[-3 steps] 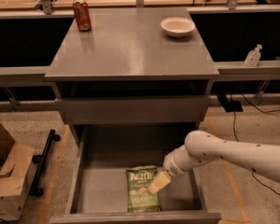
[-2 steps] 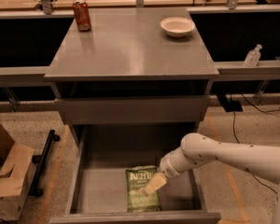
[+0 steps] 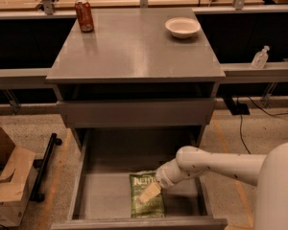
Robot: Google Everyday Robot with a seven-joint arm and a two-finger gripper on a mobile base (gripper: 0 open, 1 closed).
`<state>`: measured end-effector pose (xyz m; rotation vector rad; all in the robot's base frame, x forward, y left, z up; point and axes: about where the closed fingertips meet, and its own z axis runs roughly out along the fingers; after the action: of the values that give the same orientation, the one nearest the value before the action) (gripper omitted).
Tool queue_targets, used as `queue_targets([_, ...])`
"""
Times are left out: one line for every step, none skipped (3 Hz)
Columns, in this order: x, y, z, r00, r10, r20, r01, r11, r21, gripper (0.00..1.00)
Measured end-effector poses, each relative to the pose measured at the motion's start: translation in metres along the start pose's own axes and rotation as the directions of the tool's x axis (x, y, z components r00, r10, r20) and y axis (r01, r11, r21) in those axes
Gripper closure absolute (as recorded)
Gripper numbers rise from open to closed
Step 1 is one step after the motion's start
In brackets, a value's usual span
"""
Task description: Pick green jalapeno chip bag from middle drawer and place on counter
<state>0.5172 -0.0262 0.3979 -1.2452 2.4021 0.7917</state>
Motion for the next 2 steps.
queue_targets([0.0117, -0.0049, 0.0303, 0.999, 0.048, 0.008, -0.048, 0.9986, -0.022, 0.0])
queue_targets([0.0113, -0.0032, 0.0316, 0.998, 0.057, 0.014, -0.057, 0.998, -0.027, 0.17])
